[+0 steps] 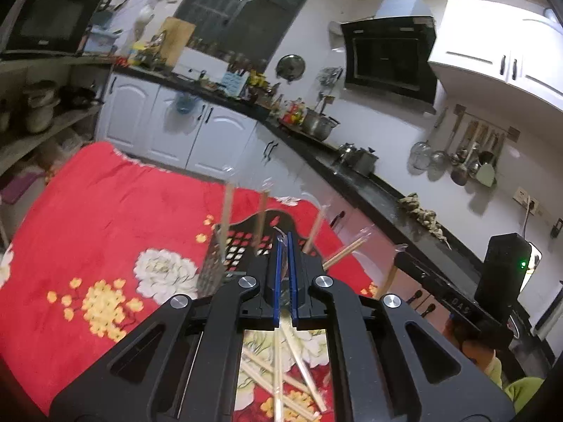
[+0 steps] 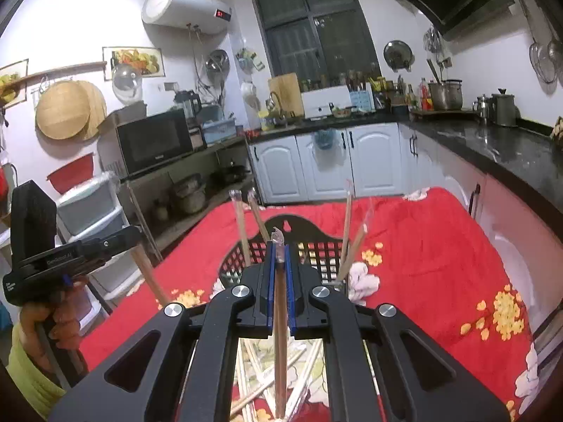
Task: Organize utensils
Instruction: 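Lift the held chopstick high with the left tool while the right tool raises its chopstick above the caddy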
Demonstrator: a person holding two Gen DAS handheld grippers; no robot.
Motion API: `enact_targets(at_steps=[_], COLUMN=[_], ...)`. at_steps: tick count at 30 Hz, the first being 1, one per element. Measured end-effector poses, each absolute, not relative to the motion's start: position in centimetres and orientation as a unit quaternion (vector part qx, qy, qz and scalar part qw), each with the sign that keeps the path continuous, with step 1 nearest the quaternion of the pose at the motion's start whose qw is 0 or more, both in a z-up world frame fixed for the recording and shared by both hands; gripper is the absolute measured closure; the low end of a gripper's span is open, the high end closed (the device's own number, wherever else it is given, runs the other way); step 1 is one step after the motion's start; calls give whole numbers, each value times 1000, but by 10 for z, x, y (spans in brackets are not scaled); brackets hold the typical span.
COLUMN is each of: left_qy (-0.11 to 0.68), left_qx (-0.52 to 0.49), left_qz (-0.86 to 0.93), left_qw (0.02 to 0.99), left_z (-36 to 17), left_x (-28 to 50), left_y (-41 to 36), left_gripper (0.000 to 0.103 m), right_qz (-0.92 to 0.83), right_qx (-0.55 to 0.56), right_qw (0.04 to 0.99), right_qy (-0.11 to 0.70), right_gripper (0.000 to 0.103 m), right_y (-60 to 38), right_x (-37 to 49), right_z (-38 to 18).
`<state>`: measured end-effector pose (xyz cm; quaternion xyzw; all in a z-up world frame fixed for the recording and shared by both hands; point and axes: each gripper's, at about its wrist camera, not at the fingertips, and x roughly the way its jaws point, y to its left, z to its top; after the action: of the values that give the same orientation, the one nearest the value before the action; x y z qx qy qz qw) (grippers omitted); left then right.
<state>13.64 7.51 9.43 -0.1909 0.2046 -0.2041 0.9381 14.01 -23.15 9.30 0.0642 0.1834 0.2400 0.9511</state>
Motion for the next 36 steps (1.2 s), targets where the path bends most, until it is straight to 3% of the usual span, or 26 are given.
enact_targets(at_steps=[36], left_qy=[116], left_qx=[-139], left_qz=[-257], left_qw=[949], left_z=[189], left_x=[188], left_y=[7], left_gripper=[101], right_qz=[210], right_qx=[83], right_qw=[970], right_qy=[84], right_gripper=[97], right_y=[-244], right_x=[156], right_z=[163])
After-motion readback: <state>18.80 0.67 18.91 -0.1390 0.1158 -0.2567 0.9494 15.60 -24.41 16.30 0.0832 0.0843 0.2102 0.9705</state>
